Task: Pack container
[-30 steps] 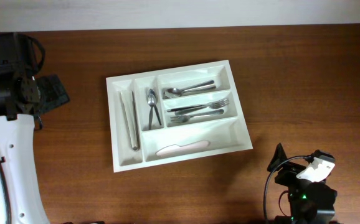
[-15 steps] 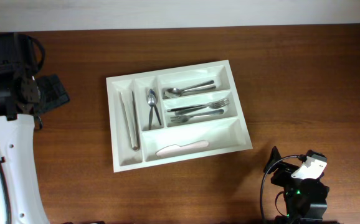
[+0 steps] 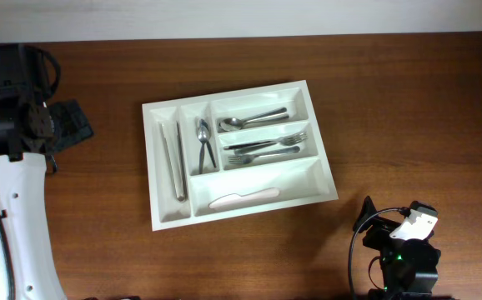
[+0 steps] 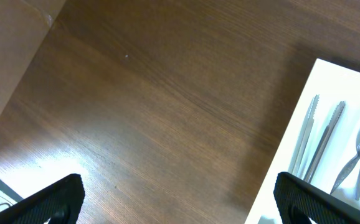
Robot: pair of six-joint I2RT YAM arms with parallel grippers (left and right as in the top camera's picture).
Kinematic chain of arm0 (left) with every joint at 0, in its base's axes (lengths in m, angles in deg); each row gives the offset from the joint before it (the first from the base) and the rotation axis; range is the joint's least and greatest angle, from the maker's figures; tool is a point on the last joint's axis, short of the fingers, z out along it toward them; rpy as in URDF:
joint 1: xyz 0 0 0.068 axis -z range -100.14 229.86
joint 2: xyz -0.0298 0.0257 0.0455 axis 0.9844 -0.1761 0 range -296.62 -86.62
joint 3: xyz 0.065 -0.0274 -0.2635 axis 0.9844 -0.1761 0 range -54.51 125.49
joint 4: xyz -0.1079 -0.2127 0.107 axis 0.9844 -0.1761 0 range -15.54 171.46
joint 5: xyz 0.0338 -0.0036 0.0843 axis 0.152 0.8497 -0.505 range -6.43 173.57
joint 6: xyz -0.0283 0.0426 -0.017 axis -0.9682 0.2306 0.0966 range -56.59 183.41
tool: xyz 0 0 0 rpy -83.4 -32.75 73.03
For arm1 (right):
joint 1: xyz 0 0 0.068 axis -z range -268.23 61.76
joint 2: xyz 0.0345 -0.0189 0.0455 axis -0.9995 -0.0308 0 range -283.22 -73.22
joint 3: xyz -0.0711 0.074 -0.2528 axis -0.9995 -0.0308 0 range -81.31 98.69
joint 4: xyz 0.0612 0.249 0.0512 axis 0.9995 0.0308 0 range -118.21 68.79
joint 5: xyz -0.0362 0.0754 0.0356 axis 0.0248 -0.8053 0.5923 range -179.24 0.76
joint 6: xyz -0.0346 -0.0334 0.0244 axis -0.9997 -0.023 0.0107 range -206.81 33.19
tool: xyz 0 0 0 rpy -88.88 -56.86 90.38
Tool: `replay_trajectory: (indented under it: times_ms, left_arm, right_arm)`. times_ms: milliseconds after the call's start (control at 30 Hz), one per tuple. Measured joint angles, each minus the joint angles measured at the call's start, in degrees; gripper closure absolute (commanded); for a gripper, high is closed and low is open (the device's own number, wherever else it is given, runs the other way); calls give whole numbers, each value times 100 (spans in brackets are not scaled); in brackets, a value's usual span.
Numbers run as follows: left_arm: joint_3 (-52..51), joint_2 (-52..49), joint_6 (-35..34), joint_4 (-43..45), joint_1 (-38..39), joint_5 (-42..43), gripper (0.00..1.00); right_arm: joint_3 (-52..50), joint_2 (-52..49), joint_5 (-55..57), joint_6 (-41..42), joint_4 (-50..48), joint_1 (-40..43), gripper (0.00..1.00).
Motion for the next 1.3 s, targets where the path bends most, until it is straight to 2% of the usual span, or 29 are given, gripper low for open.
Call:
replay_trajectory:
  times_ms: [400, 567, 700, 800, 967, 1133, 1300]
  left_arm:
    - [-2, 160, 0, 2, 0, 2, 1]
    - [-424, 1115, 2, 186, 2, -2, 1]
    - [-1685, 2461, -4, 1445, 0, 61, 1]
    - [-3163, 3517, -4, 2927, 13, 199, 1]
    - [-5580, 4900, -2, 4791, 332, 365, 1]
    - [-7318, 6144, -107, 5775, 839, 444, 1]
    - [-8585, 7302, -496, 6092, 962, 446, 1]
  right_arm:
    - [0, 0, 0, 2, 0, 0, 1]
    - [0, 0, 2, 2, -2, 0, 1]
    - [0, 0, -2, 0, -9, 0, 1]
    - [-4, 0, -2, -2, -20, 0, 1]
    - [-7, 4, -2, 0, -22, 0, 1]
    - [-4, 4, -4, 4, -20, 0, 1]
    - [-4, 4, -2, 4, -20, 0, 1]
